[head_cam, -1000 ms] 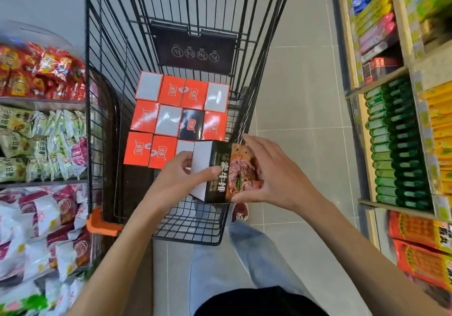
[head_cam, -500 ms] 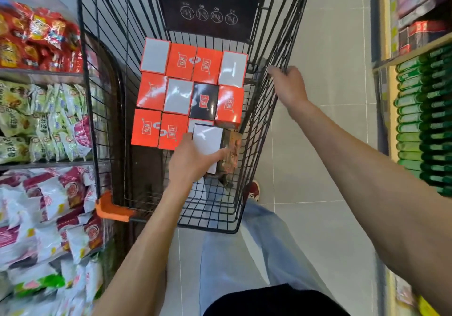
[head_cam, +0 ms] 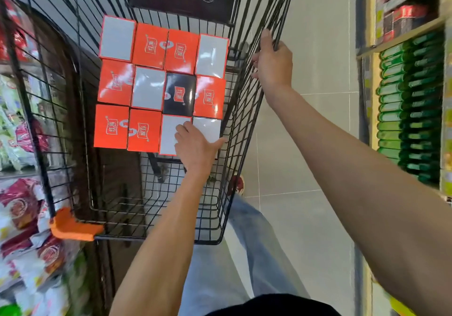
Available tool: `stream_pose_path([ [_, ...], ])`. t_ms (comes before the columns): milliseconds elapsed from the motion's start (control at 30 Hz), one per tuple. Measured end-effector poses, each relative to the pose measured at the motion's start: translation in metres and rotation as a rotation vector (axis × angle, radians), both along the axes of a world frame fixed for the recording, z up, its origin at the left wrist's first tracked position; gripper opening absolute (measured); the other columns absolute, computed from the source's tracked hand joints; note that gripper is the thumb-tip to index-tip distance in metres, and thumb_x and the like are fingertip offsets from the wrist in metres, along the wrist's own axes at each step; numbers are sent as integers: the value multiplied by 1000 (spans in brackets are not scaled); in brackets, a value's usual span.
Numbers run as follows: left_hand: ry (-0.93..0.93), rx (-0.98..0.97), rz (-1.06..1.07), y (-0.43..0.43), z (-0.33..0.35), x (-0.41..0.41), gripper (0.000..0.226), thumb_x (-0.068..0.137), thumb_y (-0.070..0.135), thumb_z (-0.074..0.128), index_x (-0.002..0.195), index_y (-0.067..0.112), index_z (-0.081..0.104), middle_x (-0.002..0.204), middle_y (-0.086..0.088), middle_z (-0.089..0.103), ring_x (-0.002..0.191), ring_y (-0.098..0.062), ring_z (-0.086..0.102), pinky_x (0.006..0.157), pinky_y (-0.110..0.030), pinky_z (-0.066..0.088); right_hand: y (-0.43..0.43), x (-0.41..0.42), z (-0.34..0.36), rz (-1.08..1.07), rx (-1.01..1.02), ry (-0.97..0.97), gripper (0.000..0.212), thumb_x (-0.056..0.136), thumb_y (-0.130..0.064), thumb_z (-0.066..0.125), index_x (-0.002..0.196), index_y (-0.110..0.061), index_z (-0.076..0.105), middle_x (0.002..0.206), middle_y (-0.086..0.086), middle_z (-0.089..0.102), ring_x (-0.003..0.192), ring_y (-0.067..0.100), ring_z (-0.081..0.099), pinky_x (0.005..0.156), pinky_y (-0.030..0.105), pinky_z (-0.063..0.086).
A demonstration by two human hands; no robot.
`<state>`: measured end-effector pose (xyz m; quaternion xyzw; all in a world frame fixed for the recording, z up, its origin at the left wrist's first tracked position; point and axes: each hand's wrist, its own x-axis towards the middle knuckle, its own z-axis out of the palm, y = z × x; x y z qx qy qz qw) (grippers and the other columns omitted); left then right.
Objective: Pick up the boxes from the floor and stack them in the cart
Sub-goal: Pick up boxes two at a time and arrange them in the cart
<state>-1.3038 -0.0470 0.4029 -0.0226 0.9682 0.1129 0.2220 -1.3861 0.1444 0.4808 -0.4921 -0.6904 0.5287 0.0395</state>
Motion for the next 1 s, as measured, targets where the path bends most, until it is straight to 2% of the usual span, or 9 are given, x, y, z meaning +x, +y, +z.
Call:
stream_pose_path([
  [133,0,-62,-20,7,-8,4,95,59,74,72,116,3,47,113,-13,51,100,-31,53,79,-41,46,0,1,-1,20,-9,19,42,93,-56,46,78,-18,52,77,4,64,74,19,62,80,51,56],
  [300,-32,-108,-59,7,-2,6,103,61,78,68,127,4,42,117,-13,49,103,-31,52,78,-42,46,3,2,3,98,-36,5,44,91,-61,46,92,-19,57,85,1,64,87,20,65,85,49,55],
  [400,-72,-42,-73,-3,7,1,108,67,74,69,143,9,30,124,-14,46,111,-33,50,83,-46,48,7,6,11,190,-49,-20,61,89,-65,45,114,-11,58,107,2,65,101,21,63,95,44,51],
  [467,-107,7,-93,-17,16,-10,100,74,69,67,144,8,30,130,-15,46,118,-35,49,88,-48,47,10,12,18,280,-22,-71,67,93,-63,43,128,-7,53,123,5,62,113,22,58,98,35,46],
  [567,-115,42,-157,-43,36,-31,79,86,60,60,140,6,38,130,-18,49,120,-37,49,92,-47,45,10,26,38,383,3,-139,57,96,-61,32,107,-10,55,93,2,62,93,26,60,88,36,50],
  [633,-83,31,-243,-55,56,-45,63,92,50,57,136,7,45,127,-19,53,118,-37,50,94,-47,45,10,36,51,445,-12,-177,47,98,-56,26,108,-16,49,91,5,58,89,29,59,89,41,51],
  [700,-54,-28,-347,-59,80,-61,51,95,41,54,131,4,49,125,-21,54,115,-40,51,93,-48,46,13,48,70,596,65,-271,36,104,-42,27,115,-16,48,102,17,59,98,31,57,86,34,45],
  [800,-4,-125,-463,-53,126,-84,46,95,37,51,129,6,51,125,-20,55,115,-40,52,92,-47,46,21,68,97,806,188,-461,44,104,-32,36,131,-1,51,132,23,55,119,37,53,94,34,41],
  [1000,116,-179,-771,-9,212,-100,45,94,38,49,131,13,51,131,-14,54,122,-35,48,98,-48,42,30,94,151,857,402,-642,48,102,-31,36,142,-5,41,141,19,43,127,37,43,101,42,40],
])
